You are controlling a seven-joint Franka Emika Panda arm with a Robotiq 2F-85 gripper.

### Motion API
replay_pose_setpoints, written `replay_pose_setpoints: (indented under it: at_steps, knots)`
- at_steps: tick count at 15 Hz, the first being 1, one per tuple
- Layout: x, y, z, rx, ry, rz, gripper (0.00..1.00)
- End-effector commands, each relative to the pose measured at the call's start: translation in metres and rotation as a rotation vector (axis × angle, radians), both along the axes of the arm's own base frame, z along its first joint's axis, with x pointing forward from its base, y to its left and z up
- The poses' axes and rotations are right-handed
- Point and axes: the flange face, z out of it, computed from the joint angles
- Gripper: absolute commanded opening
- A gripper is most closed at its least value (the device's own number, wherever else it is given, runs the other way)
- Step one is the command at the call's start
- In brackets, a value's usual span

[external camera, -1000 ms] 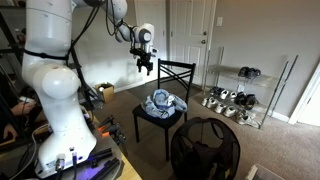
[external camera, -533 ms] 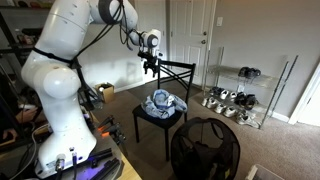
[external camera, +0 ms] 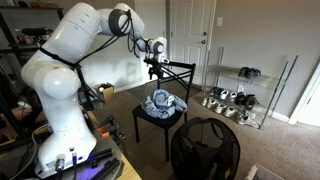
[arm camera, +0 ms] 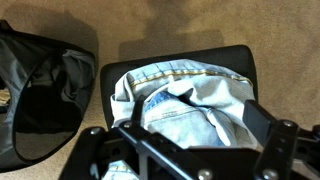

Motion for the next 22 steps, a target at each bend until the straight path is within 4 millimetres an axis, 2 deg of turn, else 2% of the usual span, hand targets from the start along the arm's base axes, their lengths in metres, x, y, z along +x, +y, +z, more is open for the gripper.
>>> replay_pose_setpoints:
  at_steps: [1,8,10,17,20,22]
  knots:
    - [0.001,0.001,-0.003,-0.001,0.003,0.0,1.0]
    - [0.001,0.007,-0.004,-0.025,-0.004,0.007,1.0]
    - [0.004,0.009,-0.025,-0.011,-0.004,0.01,1.0]
    - [0.025,0.026,-0.144,0.225,-0.141,0.033,1.0]
    - [0.034,0.028,-0.175,0.264,-0.209,0.056,1.0]
    - [0.04,0.029,-0.187,0.281,-0.248,0.066,1.0]
